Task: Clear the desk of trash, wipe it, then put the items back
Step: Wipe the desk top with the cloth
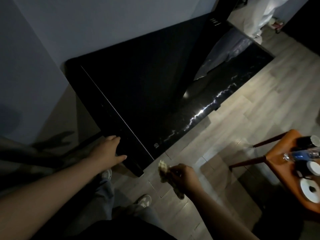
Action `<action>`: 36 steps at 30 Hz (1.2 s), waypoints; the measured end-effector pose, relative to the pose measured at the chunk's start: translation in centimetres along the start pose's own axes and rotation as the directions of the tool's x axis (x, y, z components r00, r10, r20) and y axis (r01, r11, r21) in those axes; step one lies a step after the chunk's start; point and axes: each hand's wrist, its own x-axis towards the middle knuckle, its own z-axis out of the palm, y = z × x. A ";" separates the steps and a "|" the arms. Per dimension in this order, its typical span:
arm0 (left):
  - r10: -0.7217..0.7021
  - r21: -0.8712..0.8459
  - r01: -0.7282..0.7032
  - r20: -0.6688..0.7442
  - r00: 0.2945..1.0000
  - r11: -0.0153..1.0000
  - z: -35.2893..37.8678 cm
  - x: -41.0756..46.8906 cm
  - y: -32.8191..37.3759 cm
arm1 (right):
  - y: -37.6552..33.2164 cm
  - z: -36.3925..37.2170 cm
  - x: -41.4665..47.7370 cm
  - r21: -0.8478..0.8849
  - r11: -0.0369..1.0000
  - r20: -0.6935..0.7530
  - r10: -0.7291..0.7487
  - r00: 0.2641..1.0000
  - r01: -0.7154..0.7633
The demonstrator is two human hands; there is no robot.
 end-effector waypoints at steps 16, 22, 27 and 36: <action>0.064 -0.077 -0.069 -0.073 0.995 0.995 -3.8 1.0 1.7 | -5.5 -6.4 2.7 0.116 0.986 -0.304 -0.079 0.950 0.119; 0.017 -0.205 -0.043 -0.127 0.992 0.978 -6.7 1.9 -1.3 | -9.7 -7.9 6.4 0.126 0.978 -0.294 -0.123 0.948 0.166; -0.056 -0.338 0.007 -0.136 0.989 0.941 -9.6 2.9 -4.9 | -14.9 -8.4 11.6 0.160 0.960 -0.215 -0.192 0.957 0.229; -0.155 -0.419 0.075 -0.159 0.975 0.905 -12.8 5.0 -12.7 | -24.2 -6.4 20.9 0.138 0.929 -0.145 -0.325 0.934 0.344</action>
